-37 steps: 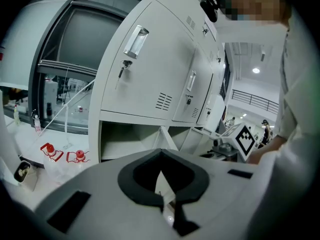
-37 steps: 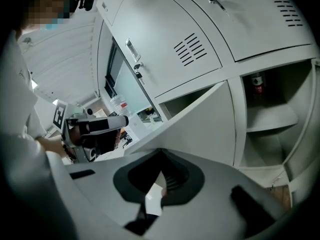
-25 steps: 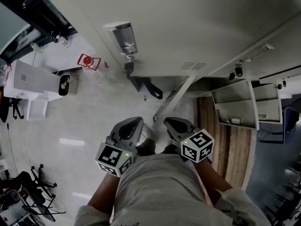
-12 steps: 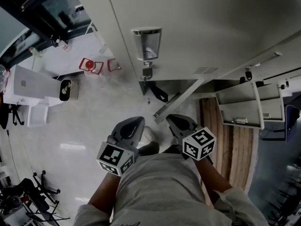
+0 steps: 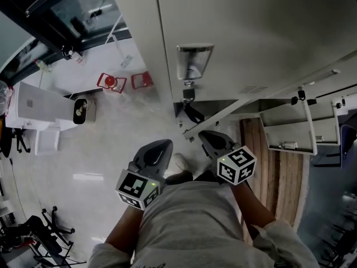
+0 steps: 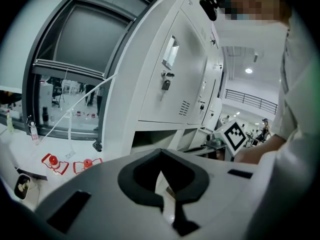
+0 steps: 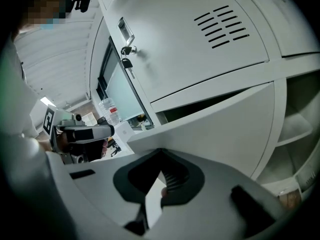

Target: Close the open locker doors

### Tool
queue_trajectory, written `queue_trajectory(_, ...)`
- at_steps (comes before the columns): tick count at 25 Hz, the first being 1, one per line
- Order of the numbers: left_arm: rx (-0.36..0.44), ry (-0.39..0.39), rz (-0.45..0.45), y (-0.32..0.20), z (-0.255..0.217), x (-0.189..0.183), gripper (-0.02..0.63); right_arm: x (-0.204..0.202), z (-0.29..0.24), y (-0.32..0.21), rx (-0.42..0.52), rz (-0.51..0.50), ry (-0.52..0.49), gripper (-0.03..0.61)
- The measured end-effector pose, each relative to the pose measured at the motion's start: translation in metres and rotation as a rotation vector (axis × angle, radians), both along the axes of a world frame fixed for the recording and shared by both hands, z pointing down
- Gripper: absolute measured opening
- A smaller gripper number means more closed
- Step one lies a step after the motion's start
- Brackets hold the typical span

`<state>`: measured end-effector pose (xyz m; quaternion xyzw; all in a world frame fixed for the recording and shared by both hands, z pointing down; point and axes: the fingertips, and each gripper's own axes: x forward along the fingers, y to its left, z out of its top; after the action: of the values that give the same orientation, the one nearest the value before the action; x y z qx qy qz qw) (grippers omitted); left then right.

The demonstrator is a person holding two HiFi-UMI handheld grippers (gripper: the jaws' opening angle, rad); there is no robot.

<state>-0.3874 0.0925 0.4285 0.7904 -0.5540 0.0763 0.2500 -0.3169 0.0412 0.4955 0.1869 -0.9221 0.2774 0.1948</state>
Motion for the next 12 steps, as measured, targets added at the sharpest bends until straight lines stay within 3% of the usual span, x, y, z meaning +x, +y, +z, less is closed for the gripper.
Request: queue_trajectory(12, 0.008, -0.002, -0.019, -0.010, -0.001, -0.016, 0.015, -0.021, -0.002, -0.026, 0.005, 0.035, -0.025, 0.025)
